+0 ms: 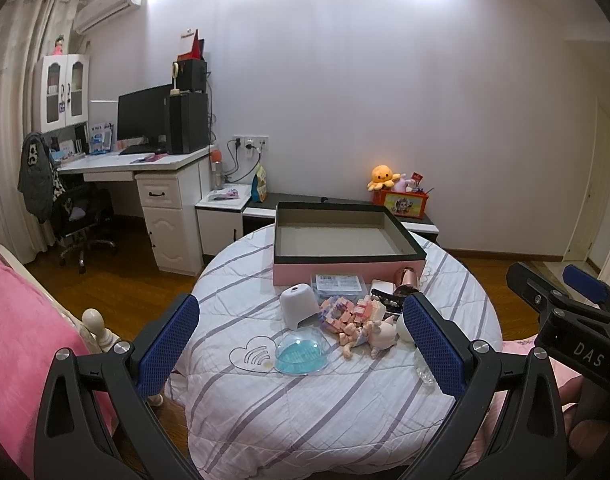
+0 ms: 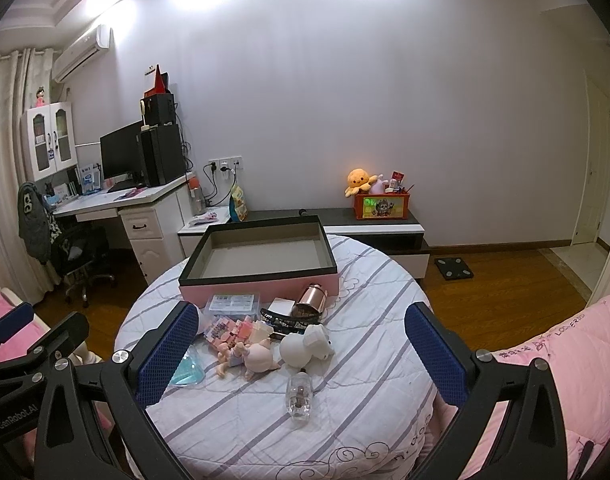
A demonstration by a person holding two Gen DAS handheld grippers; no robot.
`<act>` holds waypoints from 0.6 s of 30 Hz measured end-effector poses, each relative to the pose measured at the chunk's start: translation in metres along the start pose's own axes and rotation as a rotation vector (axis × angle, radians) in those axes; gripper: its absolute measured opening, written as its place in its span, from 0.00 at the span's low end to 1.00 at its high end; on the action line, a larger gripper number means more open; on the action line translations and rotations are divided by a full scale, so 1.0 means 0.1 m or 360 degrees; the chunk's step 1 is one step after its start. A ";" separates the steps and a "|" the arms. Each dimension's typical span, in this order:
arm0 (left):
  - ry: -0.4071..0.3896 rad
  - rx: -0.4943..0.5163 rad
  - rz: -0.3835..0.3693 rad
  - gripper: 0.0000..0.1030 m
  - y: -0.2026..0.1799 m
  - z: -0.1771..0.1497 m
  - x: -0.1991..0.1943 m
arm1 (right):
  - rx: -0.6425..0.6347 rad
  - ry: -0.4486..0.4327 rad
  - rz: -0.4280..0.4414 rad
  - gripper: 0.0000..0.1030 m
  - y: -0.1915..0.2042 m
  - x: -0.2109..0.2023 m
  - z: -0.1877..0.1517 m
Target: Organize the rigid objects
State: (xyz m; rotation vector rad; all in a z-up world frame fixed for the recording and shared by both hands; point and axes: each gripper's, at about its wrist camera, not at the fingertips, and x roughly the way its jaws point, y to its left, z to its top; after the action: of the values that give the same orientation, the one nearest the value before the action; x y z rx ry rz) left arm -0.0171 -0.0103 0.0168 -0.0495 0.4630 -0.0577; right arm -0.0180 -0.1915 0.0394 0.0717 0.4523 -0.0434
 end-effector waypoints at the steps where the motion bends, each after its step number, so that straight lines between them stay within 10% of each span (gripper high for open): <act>1: 0.0002 -0.0002 -0.0003 1.00 0.00 -0.01 0.01 | -0.0002 0.0004 0.0001 1.00 0.00 0.01 -0.01; 18: 0.0329 -0.0020 0.0050 1.00 0.15 -0.53 0.87 | 0.0022 0.0352 -0.0015 1.00 -0.22 0.83 -0.46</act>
State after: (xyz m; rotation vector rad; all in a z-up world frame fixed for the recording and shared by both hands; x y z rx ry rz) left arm 0.0375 -0.0031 -0.0701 -0.0490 0.6707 -0.0288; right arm 0.0354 -0.2119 -0.0401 0.0886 0.6732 -0.0484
